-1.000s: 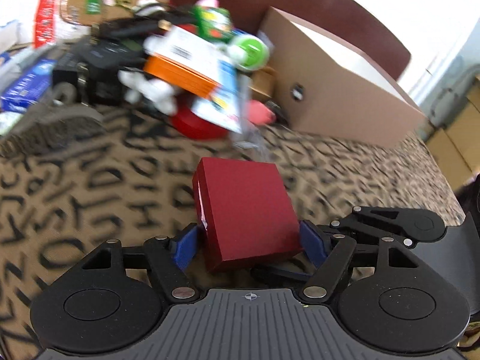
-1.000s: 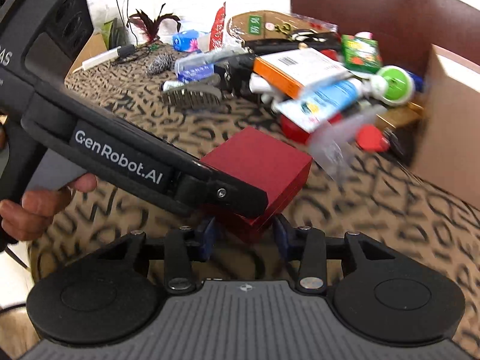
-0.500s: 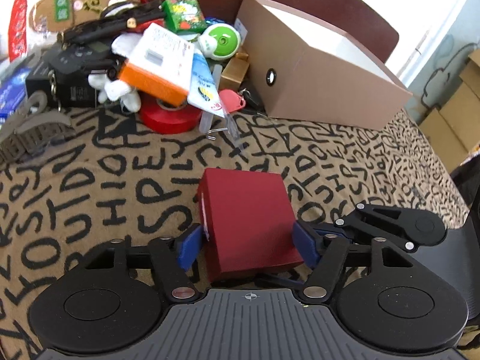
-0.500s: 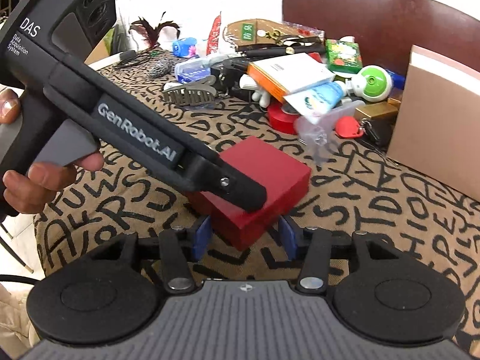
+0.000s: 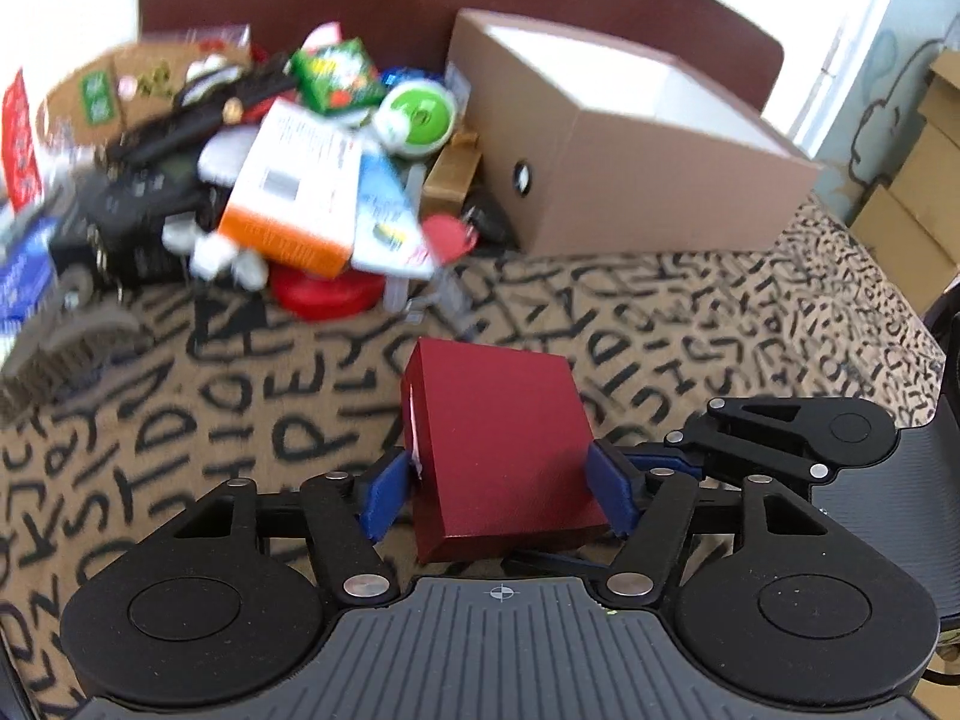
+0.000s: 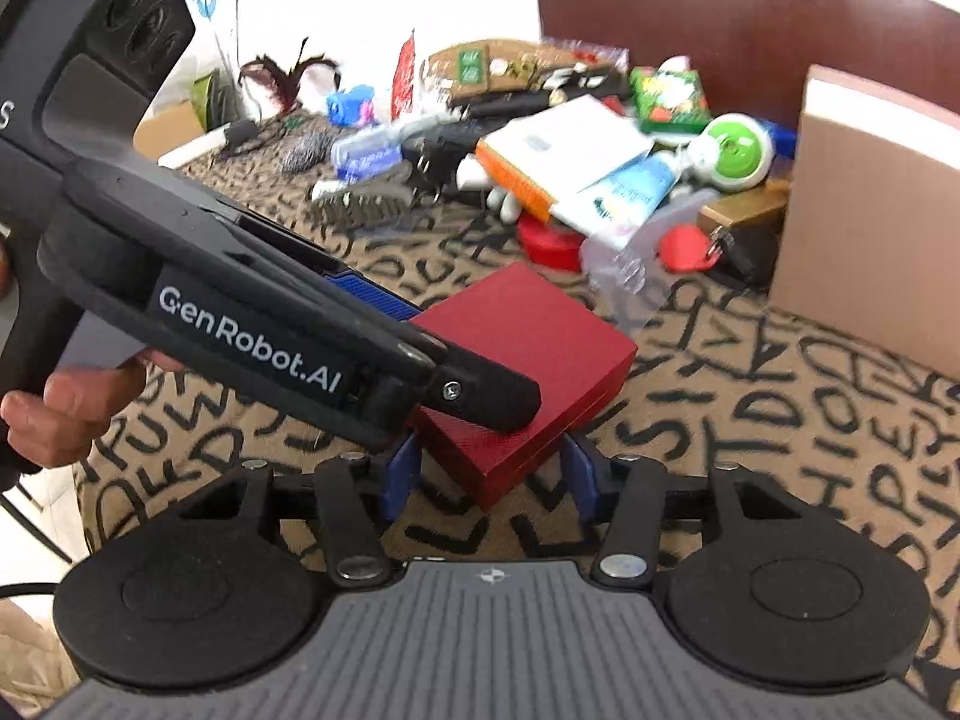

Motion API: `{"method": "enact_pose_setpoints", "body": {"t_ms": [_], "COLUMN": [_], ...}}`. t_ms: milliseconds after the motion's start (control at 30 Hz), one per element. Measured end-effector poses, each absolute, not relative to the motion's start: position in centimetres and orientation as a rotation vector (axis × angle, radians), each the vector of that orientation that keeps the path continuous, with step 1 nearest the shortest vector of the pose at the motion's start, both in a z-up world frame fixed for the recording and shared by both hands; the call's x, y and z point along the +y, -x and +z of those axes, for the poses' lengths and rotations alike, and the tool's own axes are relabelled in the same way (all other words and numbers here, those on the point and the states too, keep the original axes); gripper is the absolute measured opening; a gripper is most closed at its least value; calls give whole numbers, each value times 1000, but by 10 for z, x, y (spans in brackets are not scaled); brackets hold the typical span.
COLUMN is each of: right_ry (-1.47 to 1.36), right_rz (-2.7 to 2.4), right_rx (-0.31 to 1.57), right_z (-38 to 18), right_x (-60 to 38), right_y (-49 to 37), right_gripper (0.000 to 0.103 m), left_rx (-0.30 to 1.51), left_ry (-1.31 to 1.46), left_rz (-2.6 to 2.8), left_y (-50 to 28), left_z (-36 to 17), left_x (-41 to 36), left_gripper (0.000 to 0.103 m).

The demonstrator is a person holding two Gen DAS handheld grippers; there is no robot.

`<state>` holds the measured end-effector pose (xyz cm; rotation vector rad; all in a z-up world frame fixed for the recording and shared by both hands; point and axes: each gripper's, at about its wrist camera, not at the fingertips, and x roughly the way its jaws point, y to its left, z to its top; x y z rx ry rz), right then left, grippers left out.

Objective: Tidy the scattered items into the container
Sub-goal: 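Carry the red box with the left tool into the cardboard box and release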

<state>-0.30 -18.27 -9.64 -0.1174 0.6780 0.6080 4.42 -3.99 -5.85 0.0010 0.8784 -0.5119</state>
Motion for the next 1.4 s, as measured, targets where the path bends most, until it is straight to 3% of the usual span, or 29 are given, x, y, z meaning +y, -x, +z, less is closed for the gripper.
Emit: {"method": "enact_pose_setpoints", "body": {"t_ms": [367,500,667,967,1400], "right_ry": [143,197,189,186,156], "right_rz": [484,431,356,235,205], "right_rx": [464,411,412,552,724], "right_z": [-18,13,38,20,-12], "right_x": [-239,-264,-306,-367,-428], "right_y": [-13,-29,-65,-131,-191], "right_gripper": [56,51,50,50,51], "left_rx": [681,607,619,730,860], "left_ry": [1,-40,-6,-1,-38], "left_rz": [-616,-640,-682,-718,-739], "left_y": [-77,-101,-151,-225,-278], "left_z": [26,58,78,49,-3], "left_x": [-93,-131,-181,-272,-340], "left_gripper": [67,67,68,70,72]}}
